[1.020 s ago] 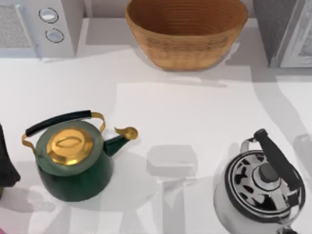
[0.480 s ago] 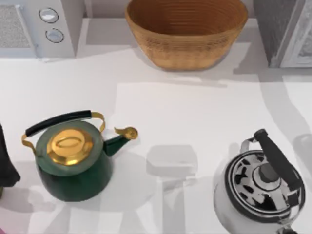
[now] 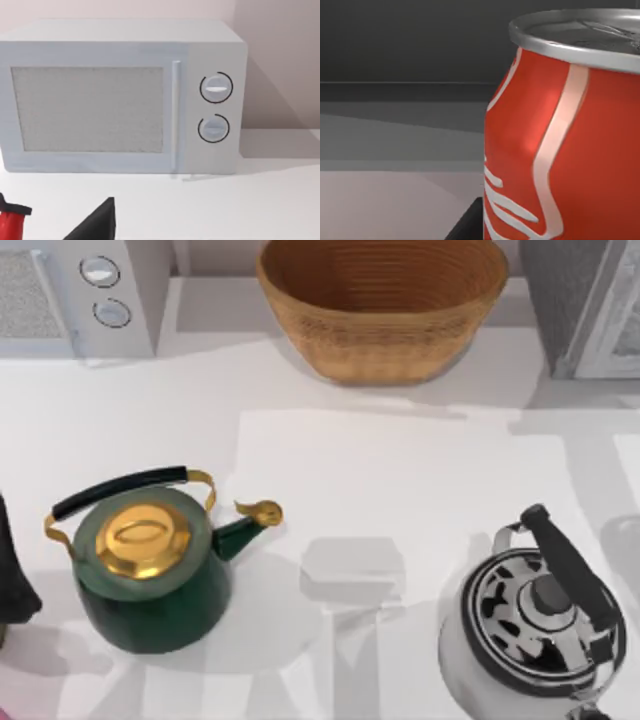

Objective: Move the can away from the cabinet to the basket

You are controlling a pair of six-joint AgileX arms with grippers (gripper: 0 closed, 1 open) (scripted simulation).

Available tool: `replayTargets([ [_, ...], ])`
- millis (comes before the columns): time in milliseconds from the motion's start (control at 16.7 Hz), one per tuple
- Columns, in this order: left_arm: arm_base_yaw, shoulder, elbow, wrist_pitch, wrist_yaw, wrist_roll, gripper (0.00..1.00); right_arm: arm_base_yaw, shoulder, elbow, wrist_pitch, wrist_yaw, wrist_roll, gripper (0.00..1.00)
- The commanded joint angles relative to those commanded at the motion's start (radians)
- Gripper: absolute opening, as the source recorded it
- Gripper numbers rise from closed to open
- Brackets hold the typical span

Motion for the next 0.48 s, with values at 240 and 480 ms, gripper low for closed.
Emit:
replayTargets([
  [240, 0.000, 0.000, 0.000, 0.000, 0.000, 0.000, 1.00, -0.033, -0.134, -0.197, 0.065, -0.035, 0.000, 0.00],
  [480, 0.000, 0.000, 0.000, 0.000, 0.000, 0.000, 1.00, -0.066, -0.268, -0.394, 0.131, -0.070, 0.000, 0.00],
])
